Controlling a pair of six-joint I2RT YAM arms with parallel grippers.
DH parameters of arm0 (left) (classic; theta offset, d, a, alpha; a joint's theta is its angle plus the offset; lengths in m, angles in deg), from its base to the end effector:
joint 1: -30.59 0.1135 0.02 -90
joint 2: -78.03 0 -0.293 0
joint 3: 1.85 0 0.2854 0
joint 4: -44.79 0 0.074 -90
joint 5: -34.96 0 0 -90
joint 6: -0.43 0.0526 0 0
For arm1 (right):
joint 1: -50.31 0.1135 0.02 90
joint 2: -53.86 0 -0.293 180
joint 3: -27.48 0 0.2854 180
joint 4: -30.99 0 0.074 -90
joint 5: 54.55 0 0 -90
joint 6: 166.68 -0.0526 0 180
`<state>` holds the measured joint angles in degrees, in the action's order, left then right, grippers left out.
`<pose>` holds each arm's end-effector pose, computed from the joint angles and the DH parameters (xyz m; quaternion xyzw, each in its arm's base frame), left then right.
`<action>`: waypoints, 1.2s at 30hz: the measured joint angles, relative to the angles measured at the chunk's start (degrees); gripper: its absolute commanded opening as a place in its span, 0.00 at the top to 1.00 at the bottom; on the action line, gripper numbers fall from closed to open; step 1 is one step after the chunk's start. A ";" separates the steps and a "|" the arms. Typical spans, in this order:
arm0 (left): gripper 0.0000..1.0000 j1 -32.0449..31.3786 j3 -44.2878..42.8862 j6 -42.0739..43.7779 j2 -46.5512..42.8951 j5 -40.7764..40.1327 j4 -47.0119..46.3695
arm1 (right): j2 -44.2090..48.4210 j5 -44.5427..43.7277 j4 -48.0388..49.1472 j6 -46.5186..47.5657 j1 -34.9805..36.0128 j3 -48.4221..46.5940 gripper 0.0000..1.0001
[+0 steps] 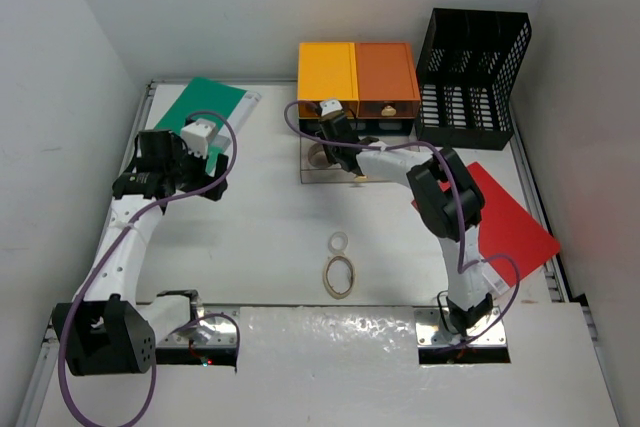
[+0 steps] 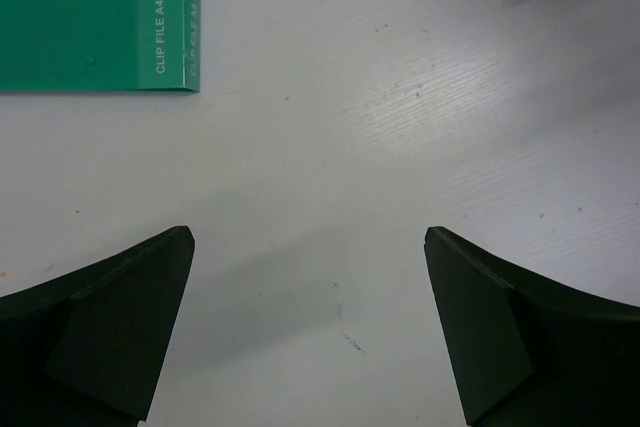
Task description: Organize the desk
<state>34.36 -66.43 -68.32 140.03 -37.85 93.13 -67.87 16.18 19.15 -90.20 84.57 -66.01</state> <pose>0.2547 0.0012 0.2960 0.1948 0.8968 -0.0545 0.3935 0.4397 0.2785 0.1481 -0.0914 0.8919 0.0297 0.4418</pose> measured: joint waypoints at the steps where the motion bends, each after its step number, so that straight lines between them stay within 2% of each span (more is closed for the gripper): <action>1: 0.00 0.02 0.00 0.07 -0.02 0.00 -0.02 | -0.09 0.20 -0.04 -0.04 0.00 0.00 0.91; 2: 0.00 0.02 0.00 0.11 -0.02 0.00 -0.02 | -0.17 0.33 -0.09 -0.04 0.00 0.00 0.87; 5: 0.00 0.02 0.00 0.33 -0.13 0.00 0.00 | -0.20 0.50 -0.55 -0.17 0.00 0.00 0.83; 11: 0.00 0.02 0.00 0.72 -0.28 -0.02 -0.04 | -0.20 1.40 -0.72 0.26 0.00 -0.04 0.49; 17: 0.00 0.02 0.00 0.85 -0.28 -0.13 0.00 | 0.70 3.08 -2.23 2.19 0.00 -0.09 0.27; 23: 0.00 0.02 0.00 1.27 -1.16 -0.59 0.04 | 9.42 4.15 -3.39 4.59 0.00 2.56 0.09; 30: 0.00 0.02 0.00 2.27 -1.75 -1.01 0.04 | 24.92 7.37 -5.14 6.21 0.00 4.59 0.06; 36: 0.00 0.02 0.00 2.51 -1.73 -1.38 0.04 | 33.75 13.14 -8.22 5.57 2.43 12.74 0.05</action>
<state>34.38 -66.43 -65.80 138.30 -39.23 93.17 -34.13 29.32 10.93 -84.62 86.99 -53.27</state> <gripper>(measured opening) 0.996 0.947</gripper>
